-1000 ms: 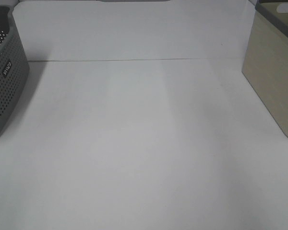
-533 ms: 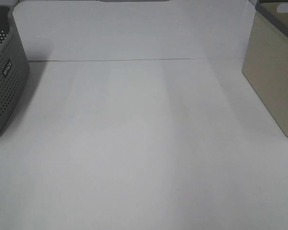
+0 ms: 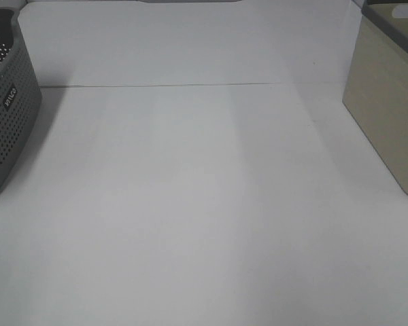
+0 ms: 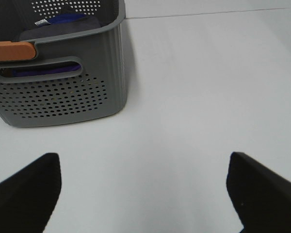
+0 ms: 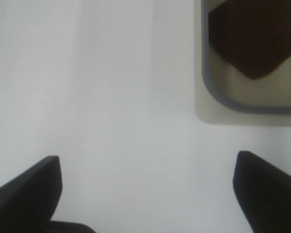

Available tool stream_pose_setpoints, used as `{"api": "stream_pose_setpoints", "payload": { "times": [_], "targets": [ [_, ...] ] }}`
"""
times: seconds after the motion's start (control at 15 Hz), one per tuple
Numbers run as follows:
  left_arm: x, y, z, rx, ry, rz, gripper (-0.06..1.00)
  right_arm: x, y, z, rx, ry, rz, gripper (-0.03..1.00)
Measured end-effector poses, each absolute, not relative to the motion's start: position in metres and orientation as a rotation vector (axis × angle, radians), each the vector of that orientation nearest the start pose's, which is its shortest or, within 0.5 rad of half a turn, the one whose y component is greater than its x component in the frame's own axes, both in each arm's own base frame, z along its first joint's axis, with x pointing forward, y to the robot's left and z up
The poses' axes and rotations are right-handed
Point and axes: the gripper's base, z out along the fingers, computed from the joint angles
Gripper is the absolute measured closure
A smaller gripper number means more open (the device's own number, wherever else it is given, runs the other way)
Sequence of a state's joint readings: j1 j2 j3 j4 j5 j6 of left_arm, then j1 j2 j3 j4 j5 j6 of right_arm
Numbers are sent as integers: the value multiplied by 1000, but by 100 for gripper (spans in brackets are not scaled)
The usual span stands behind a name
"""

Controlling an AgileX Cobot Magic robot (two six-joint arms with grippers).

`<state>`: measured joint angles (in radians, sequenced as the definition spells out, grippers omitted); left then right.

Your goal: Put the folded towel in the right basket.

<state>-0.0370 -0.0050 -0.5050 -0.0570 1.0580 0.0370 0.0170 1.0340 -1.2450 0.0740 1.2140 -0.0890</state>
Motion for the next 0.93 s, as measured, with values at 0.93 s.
{"api": "stream_pose_setpoints", "payload": {
  "times": [0.93],
  "targets": [
    [-6, -4, 279, 78, 2029, -68, 7, -16, 5, 280, -117, 2148, 42, 7]
  ]
}}
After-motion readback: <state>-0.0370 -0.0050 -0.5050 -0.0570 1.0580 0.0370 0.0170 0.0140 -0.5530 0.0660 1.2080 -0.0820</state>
